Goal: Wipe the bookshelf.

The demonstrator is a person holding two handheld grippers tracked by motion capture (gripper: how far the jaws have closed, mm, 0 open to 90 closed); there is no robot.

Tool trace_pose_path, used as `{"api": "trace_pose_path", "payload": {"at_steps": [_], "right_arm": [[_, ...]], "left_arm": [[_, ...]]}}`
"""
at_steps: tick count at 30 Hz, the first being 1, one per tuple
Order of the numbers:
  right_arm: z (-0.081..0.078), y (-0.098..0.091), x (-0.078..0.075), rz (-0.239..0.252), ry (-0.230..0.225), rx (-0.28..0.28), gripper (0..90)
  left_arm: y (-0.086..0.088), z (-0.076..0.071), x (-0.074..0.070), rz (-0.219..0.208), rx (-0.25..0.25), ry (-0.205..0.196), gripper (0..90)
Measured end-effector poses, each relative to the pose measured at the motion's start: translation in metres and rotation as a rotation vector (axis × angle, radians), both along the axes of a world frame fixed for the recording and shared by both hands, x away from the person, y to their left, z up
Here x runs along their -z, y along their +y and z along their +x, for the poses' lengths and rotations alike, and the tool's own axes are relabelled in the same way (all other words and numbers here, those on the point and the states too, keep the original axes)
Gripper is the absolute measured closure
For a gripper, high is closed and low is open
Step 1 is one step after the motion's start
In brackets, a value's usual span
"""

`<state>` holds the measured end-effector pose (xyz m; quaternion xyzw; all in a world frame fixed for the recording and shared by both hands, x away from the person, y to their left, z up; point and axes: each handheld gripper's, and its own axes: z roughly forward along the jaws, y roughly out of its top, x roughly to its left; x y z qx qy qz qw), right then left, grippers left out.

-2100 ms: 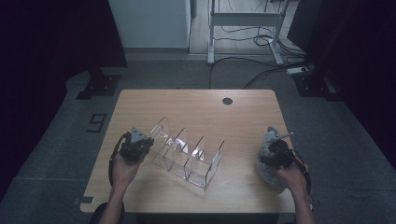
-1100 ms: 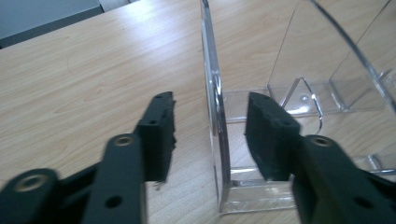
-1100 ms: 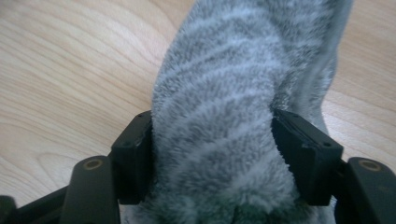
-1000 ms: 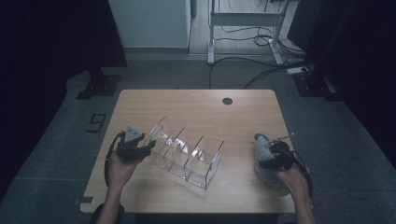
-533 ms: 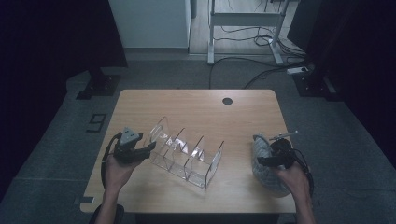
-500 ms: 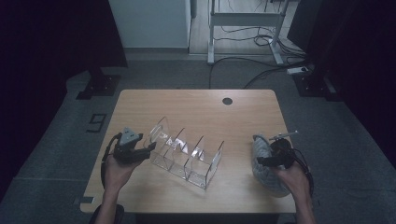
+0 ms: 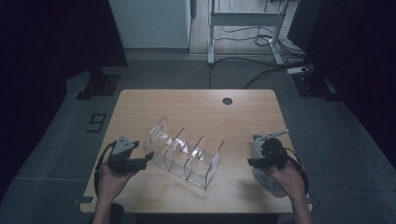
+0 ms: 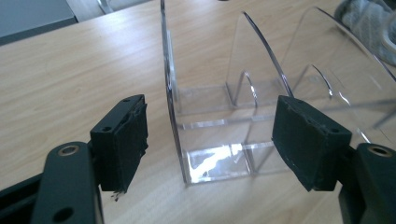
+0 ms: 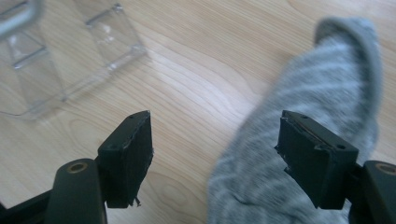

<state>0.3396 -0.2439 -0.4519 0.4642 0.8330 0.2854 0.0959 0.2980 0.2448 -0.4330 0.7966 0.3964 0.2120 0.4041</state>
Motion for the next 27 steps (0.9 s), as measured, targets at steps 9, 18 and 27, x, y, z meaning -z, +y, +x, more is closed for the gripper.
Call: {"api": "trace_pose_path", "payload": {"at_steps": [9,18,27], "right_arm": [[-0.003,0.021,-0.006,0.061,-0.055,-0.097,30.2],[0.000,0.032,0.001,0.116,-0.066,-0.155,26.3],[0.006,0.045,-0.005,0.148,-0.115,-0.137,21.2]], "left_arm": [[0.004,0.000,0.023,0.012,0.009,0.052,23.7],[-0.004,0.012,0.034,0.021,0.020,0.065,23.0],[-0.008,0.024,0.038,0.042,-0.005,0.077,22.4]]}}
